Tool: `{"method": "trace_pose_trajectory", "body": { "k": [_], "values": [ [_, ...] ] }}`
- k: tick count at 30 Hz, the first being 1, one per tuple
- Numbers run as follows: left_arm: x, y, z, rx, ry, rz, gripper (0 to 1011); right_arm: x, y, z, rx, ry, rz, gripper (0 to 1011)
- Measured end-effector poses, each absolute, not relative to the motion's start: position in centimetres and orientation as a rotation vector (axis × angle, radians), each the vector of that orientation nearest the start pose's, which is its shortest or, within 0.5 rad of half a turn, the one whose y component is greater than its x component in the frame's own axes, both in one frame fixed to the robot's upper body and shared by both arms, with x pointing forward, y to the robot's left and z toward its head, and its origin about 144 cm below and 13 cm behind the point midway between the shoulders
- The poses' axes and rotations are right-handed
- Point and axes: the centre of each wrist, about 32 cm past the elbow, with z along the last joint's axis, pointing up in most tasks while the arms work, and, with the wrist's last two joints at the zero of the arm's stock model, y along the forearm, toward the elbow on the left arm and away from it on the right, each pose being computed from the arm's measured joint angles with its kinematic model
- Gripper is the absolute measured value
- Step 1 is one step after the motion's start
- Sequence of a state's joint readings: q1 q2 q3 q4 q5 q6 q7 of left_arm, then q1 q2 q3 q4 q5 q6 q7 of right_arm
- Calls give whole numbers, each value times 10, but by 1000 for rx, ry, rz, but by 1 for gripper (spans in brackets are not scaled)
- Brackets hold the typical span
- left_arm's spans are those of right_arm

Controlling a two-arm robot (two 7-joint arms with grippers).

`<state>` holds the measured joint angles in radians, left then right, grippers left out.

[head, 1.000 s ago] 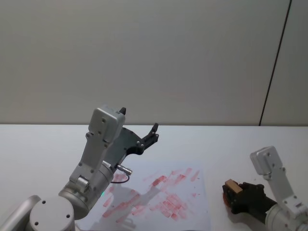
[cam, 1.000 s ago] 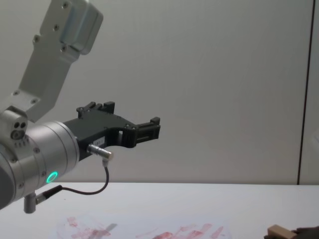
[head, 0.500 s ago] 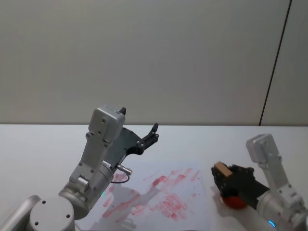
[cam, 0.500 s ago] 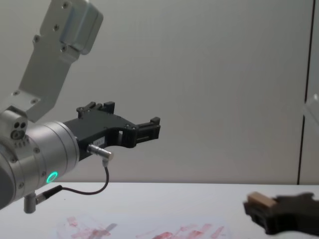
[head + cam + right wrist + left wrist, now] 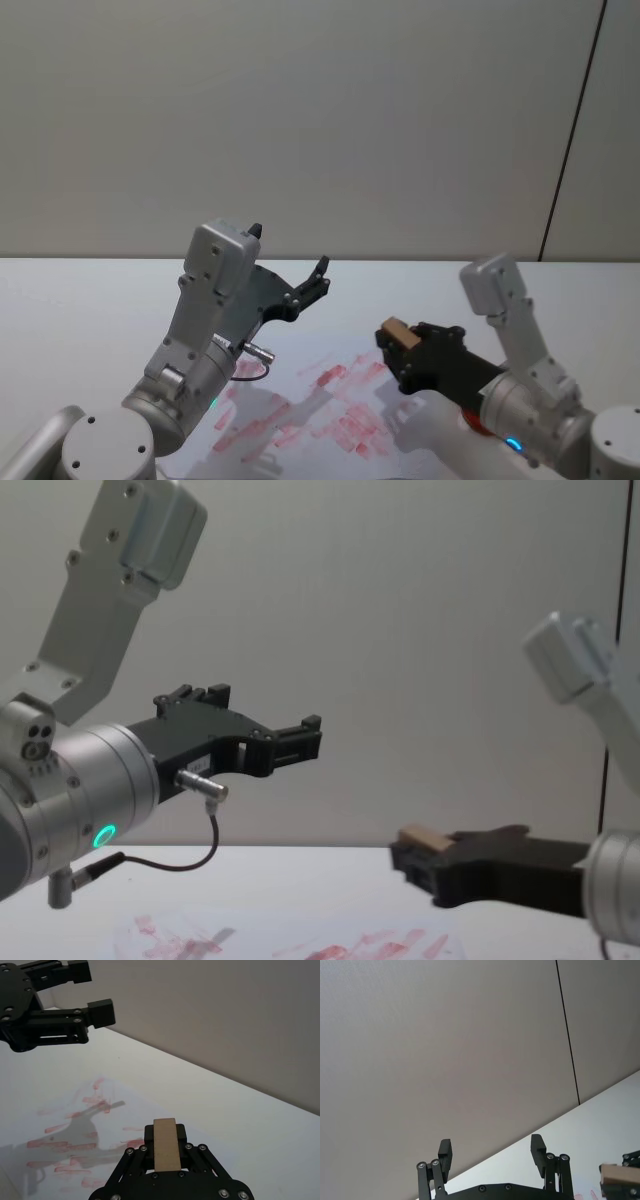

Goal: Use the one hand to pick up the stamp and affix it onto the A4 paper.

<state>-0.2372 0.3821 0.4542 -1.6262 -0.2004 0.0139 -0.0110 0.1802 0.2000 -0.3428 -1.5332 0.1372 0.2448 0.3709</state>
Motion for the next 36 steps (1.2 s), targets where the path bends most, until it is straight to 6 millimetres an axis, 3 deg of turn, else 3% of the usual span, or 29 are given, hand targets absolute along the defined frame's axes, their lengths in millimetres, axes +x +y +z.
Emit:
{"method": "trace_pose_trajectory", "body": {
  "k": [10,22,36],
  "values": [
    [492,198,1204,61,-268,1124,1003,495,-161,1168,-274,131,-820,220],
    [492,198,1204,61,-268,1124,1003,488,-142,1146,-412,233,-786,220],
    [492,198,1204,61,-268,1124,1003,486,-132,1136,-469,258,-787,220]
  ]
}}
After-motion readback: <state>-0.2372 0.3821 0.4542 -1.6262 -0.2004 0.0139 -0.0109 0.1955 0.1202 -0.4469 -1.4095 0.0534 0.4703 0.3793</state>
